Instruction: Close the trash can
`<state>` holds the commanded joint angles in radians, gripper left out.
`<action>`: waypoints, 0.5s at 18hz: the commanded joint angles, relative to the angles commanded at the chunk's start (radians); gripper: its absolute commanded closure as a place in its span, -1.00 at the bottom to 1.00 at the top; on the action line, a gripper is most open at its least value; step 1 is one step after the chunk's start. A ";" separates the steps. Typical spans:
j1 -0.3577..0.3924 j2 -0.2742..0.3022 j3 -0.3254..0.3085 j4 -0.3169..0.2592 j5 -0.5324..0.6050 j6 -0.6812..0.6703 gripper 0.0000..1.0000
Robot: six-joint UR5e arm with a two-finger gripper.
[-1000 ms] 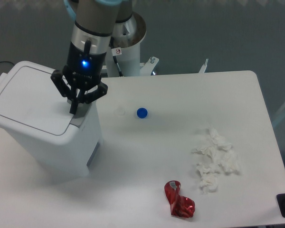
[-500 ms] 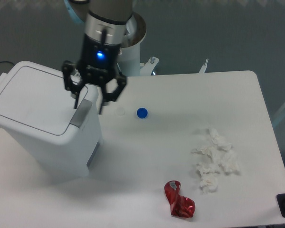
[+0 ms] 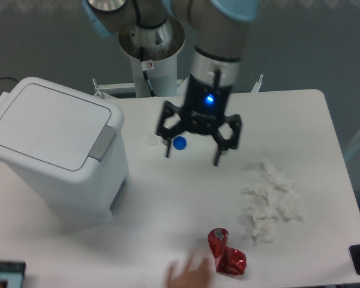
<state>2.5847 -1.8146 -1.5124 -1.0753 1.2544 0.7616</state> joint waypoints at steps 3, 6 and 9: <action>0.025 -0.063 -0.005 -0.008 0.083 0.196 -1.00; 0.029 -0.100 -0.002 -0.018 0.181 0.332 -1.00; 0.052 -0.138 0.026 -0.052 0.218 0.392 -1.00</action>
<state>2.6369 -1.9526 -1.4866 -1.1273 1.4725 1.1533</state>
